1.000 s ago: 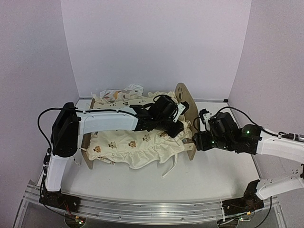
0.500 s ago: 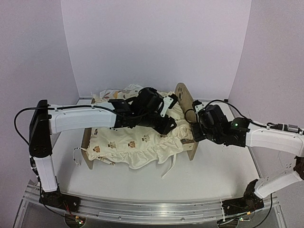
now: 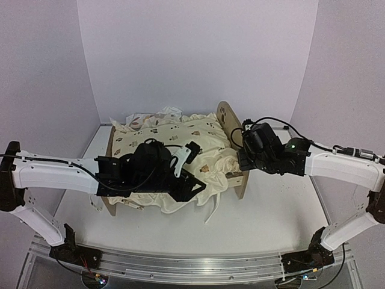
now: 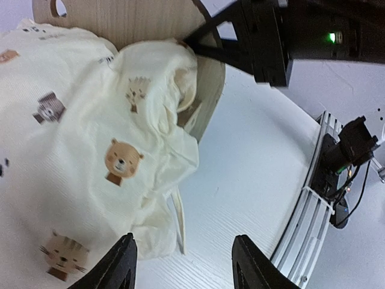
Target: Set up the pet bed
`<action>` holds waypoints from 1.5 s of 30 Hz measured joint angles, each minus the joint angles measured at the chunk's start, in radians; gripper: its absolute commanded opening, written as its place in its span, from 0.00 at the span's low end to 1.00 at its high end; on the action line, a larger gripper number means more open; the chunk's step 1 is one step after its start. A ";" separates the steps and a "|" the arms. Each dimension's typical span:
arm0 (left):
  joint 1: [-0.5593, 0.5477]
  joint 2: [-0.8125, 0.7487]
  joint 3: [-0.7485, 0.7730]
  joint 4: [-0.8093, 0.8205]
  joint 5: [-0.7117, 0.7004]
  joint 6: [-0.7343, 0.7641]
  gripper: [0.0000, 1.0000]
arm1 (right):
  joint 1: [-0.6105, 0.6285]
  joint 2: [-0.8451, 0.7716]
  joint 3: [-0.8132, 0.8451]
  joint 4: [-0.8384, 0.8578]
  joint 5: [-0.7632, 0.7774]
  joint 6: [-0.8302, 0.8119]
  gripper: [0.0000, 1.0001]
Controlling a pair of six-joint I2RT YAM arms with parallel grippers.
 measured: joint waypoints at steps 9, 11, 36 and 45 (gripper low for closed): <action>-0.057 -0.020 -0.238 0.222 0.017 -0.006 0.65 | 0.064 0.077 0.162 -0.098 0.074 -0.004 0.00; -0.058 -0.012 -0.261 0.263 0.018 -0.009 0.72 | 0.071 0.090 0.187 -0.109 0.086 -0.008 0.00; -0.059 0.441 -0.294 0.918 -0.170 0.127 0.91 | 0.199 0.208 0.390 -0.186 0.239 -0.029 0.00; -0.056 0.598 -0.285 1.242 -0.245 0.235 0.85 | 0.205 0.208 0.391 -0.187 0.243 -0.023 0.00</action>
